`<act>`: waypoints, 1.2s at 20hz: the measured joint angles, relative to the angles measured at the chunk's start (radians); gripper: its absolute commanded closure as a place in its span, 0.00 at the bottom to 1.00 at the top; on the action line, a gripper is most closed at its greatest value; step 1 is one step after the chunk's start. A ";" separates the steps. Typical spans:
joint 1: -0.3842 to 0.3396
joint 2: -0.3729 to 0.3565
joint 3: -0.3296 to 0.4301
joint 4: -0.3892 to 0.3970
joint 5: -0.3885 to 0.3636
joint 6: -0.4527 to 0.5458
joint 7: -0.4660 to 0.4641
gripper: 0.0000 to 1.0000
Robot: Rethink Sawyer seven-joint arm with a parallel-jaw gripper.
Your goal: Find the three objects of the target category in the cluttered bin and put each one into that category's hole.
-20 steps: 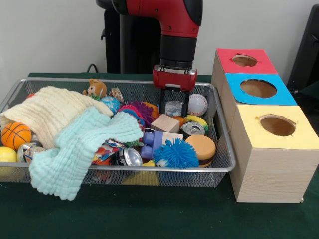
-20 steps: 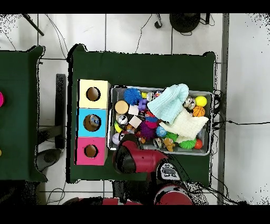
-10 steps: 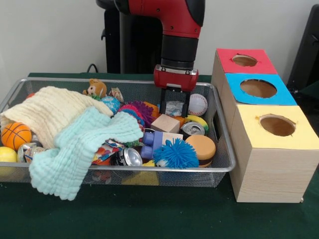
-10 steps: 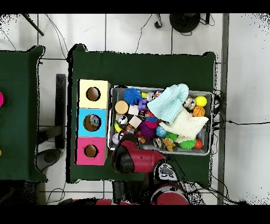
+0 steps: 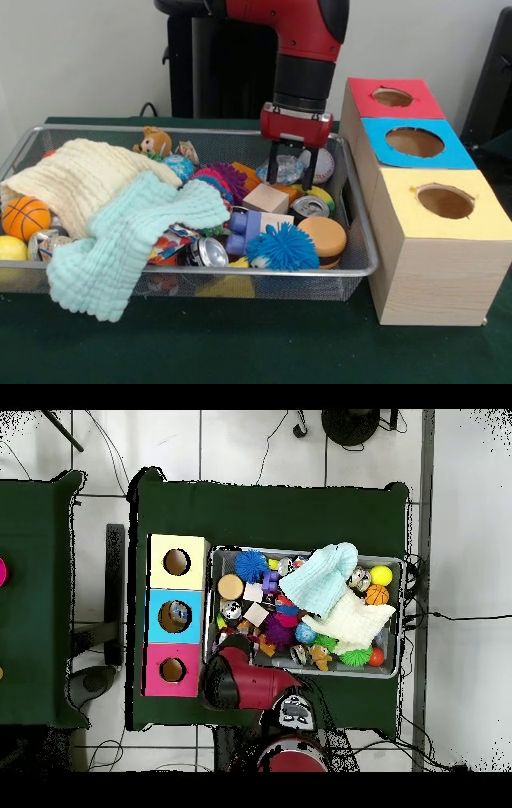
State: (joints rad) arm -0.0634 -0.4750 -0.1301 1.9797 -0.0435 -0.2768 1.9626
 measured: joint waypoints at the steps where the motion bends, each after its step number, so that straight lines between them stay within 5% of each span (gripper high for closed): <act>1: 0.006 0.000 -0.003 0.000 0.007 0.000 0.000 0.00; 24: 0.089 0.050 -0.036 0.008 0.077 -0.023 0.000 0.00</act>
State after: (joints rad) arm 0.0260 -0.4247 -0.1662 1.9877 0.0331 -0.2997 1.9626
